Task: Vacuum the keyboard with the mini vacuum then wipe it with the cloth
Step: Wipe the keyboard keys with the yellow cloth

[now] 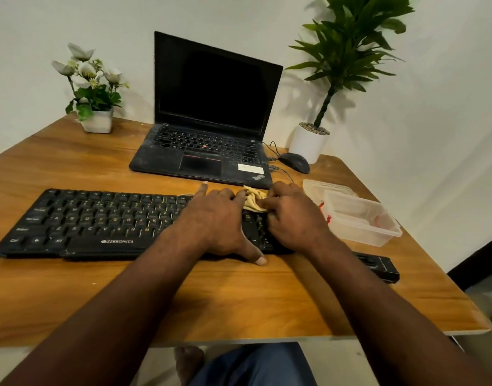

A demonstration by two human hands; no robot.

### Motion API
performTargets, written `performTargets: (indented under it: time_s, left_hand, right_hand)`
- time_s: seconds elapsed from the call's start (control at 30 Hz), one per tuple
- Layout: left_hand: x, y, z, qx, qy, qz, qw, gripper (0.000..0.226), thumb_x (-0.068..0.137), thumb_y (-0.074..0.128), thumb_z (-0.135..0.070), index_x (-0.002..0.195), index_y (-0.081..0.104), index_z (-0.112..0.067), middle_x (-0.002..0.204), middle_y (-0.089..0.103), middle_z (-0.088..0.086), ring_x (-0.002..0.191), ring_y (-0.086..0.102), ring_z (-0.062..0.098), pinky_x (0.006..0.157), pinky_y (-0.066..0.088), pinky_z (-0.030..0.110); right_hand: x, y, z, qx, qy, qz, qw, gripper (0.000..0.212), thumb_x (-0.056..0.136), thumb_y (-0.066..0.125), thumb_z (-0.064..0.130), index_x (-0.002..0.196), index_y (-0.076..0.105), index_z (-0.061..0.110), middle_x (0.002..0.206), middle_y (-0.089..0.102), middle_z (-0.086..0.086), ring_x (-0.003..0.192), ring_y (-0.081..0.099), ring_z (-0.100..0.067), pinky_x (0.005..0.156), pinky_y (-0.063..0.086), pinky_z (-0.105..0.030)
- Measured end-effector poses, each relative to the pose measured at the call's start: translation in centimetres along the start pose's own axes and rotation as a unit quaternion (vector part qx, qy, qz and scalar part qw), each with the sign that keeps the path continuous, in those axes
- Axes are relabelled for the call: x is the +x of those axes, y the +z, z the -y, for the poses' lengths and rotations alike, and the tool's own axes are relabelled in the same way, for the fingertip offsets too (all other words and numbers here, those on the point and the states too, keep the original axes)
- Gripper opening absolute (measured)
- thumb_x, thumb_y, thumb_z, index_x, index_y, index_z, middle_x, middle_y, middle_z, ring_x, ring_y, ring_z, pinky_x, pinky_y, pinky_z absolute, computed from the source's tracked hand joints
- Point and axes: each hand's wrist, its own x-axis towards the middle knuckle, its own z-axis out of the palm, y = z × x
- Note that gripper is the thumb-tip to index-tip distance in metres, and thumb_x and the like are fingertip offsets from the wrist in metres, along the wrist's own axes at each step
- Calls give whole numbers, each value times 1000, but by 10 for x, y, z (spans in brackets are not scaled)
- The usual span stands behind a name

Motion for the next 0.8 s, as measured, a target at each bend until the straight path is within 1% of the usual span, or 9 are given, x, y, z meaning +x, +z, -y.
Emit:
performTargets:
  time_s: [0.1, 0.17, 0.27, 0.4, 0.5, 0.57, 0.63, 0.7, 0.8]
  left_hand:
    - [0, -1, 1, -1, -3, 5, 1000, 154, 50, 49, -106, 165, 4, -15, 169, 23, 11, 156, 22, 30, 128, 4, 58]
    - [0, 0, 0, -6, -3, 7, 1000, 153, 50, 50, -106, 165, 4, -16, 170, 22, 11, 156, 21, 30, 128, 4, 58]
    - [0, 0, 0, -3, 3, 1, 1000, 153, 51, 49, -106, 165, 3, -15, 169, 24, 11, 155, 23, 29, 128, 3, 57]
    - [-3, 1, 1, -4, 6, -5, 1000, 153, 51, 48, -106, 165, 2, -15, 168, 26, 10, 155, 25, 28, 128, 2, 57]
    - [-5, 2, 2, -7, 4, -6, 1000, 154, 50, 48, -106, 165, 2, -14, 170, 23, 10, 156, 22, 28, 128, 3, 57]
    - [-5, 2, 3, -11, 4, -7, 1000, 154, 50, 49, -106, 165, 2, -14, 170, 21, 10, 156, 21, 28, 128, 3, 57]
    - [-5, 3, 3, -16, 4, -7, 1000, 154, 50, 49, -106, 165, 3, -14, 170, 21, 9, 157, 20, 28, 128, 2, 57]
    - [-4, 3, 3, -18, 5, -10, 1000, 154, 50, 49, -106, 165, 3, -14, 170, 21, 9, 156, 21, 28, 128, 2, 57]
    - [-5, 4, 3, -18, 7, -12, 1000, 152, 51, 50, -105, 165, 4, -15, 170, 22, 9, 156, 21, 28, 129, 2, 56]
  right_hand:
    - [-3, -2, -20, -10, 72, -14, 997, 42, 96, 58, 19, 135, 67, 32, 125, 58, 3, 115, 51, -20, 89, 50, -37]
    - [-8, -1, -17, -22, 94, -11, 995, 43, 95, 60, 20, 135, 67, 31, 125, 57, 0, 115, 51, -21, 88, 52, -38]
    - [-12, 4, 2, -51, 73, -31, 996, 38, 94, 62, 27, 131, 70, 28, 126, 55, -1, 119, 48, -22, 94, 52, -43]
    - [-3, 3, 10, 6, 57, -54, 997, 35, 95, 58, 22, 126, 72, 30, 127, 56, 1, 120, 48, -20, 96, 50, -42]
    - [-1, -1, -3, 22, 103, -54, 993, 31, 95, 60, 23, 120, 74, 35, 121, 60, 3, 112, 53, -19, 87, 52, -38]
    - [-2, -4, -11, -4, 144, -62, 988, 29, 93, 63, 27, 117, 76, 33, 115, 63, 2, 103, 58, -21, 81, 55, -37]
    - [-3, -4, -13, -21, 175, -68, 982, 29, 89, 66, 28, 115, 78, 29, 110, 64, -1, 97, 62, -23, 80, 57, -38]
    - [-6, -3, -8, -19, 188, -69, 980, 31, 88, 67, 27, 117, 76, 25, 112, 65, -3, 97, 63, -25, 79, 57, -37]
    - [-9, 2, 0, -32, 190, -69, 979, 38, 90, 64, 28, 128, 68, 26, 118, 62, -5, 103, 62, -27, 77, 54, -36]
